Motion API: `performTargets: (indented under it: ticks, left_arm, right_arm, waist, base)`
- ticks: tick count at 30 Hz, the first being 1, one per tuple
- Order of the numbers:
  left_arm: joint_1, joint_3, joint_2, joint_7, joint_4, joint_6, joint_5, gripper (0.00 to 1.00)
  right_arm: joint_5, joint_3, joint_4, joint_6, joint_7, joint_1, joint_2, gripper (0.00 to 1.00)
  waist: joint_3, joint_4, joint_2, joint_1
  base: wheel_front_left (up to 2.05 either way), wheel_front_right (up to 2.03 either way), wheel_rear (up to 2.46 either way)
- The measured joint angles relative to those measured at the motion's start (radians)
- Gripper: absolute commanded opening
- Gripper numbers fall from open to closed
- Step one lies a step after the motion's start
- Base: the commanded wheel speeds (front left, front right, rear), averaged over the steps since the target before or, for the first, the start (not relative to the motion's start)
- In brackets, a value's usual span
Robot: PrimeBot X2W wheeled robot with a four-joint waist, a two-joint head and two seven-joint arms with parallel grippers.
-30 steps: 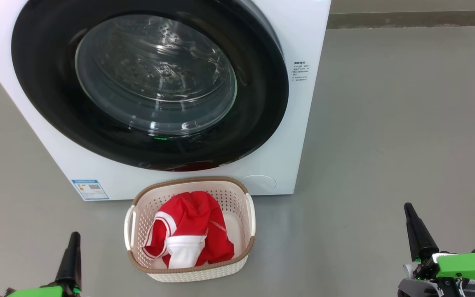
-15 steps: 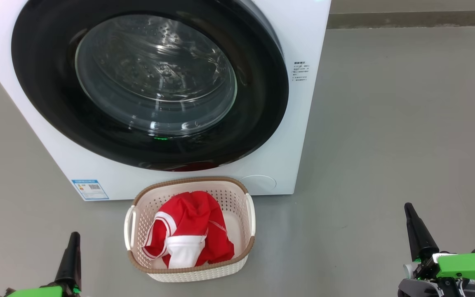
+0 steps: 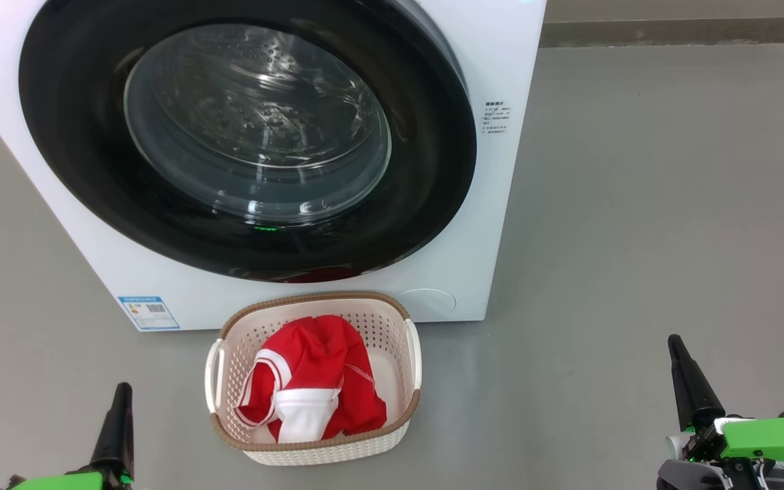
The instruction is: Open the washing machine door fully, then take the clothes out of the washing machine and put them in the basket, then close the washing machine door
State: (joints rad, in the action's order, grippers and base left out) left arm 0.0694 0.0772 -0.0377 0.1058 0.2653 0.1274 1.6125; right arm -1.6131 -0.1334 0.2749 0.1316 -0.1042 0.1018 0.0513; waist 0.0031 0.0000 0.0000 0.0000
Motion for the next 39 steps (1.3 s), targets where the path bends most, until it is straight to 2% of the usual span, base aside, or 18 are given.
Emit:
performTargets:
  ticks: [39]
  left_arm:
    - [0.0, 0.002, 0.0, 0.0, 0.0, 0.0, 0.0, 0.0]
  right_arm:
    - [0.0, -0.002, 0.0, 0.0, 0.0, 0.0, -0.001, 0.0]
  waist:
    - [0.0, 0.0, 0.0, 0.0]
  base:
    - [0.0, 0.0, 0.0]
